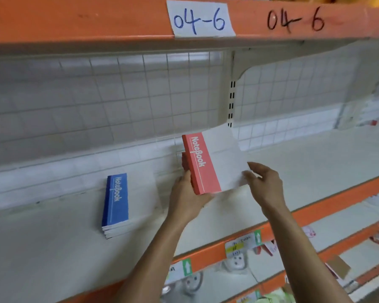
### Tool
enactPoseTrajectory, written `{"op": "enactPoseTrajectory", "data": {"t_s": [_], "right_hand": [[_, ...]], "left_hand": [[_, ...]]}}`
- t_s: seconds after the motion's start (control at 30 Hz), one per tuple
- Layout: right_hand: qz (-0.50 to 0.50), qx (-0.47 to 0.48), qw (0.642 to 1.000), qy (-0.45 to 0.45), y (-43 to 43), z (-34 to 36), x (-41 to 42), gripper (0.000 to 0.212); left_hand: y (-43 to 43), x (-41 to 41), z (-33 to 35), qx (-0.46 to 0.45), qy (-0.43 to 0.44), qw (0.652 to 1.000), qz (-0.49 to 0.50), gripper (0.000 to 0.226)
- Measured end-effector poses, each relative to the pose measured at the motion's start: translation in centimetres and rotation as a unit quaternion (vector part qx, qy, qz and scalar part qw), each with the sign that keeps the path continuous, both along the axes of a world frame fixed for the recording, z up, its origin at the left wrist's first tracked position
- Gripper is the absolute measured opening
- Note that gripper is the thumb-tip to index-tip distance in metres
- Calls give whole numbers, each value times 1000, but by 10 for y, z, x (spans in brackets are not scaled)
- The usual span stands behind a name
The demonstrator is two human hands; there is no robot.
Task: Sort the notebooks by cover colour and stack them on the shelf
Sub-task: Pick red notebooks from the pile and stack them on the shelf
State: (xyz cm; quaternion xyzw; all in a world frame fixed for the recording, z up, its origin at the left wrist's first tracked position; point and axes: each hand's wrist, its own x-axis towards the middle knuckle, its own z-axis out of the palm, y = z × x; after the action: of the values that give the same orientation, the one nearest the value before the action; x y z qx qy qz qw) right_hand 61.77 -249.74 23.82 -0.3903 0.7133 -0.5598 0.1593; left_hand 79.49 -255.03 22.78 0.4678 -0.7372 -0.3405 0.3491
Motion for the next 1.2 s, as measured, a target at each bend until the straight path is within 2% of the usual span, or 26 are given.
{"op": "enactPoseTrajectory", "data": {"t_s": [0.1, 0.3, 0.7, 0.83, 0.93, 1.07, 1.13, 1.2], "right_hand": [[39, 22, 999, 22, -16, 0, -22, 33], [99, 61, 992, 46, -40, -10, -43, 32], [167, 68, 979, 96, -57, -29, -57, 22], [204, 69, 974, 71, -51, -28, -56, 38], [254, 98, 959, 82, -47, -26, -55, 37], [278, 122, 947, 105, -50, -34, -58, 67], [281, 121, 945, 120, -52, -35, -59, 67], [277, 118, 946, 119, -50, -31, -59, 56]], "left_hand": [[-7, -17, 0, 4, -40, 999, 28, 64], [-12, -35, -1, 34, -58, 996, 53, 59], [-19, -42, 0, 66, -58, 994, 70, 40], [-20, -44, 3, 62, -93, 992, 55, 43], [-21, -44, 5, 47, -114, 991, 59, 43], [-21, -45, 6, 43, -138, 988, 53, 43], [-22, -46, 6, 47, -144, 987, 52, 44], [-24, -47, 4, 50, -159, 985, 50, 45]]}}
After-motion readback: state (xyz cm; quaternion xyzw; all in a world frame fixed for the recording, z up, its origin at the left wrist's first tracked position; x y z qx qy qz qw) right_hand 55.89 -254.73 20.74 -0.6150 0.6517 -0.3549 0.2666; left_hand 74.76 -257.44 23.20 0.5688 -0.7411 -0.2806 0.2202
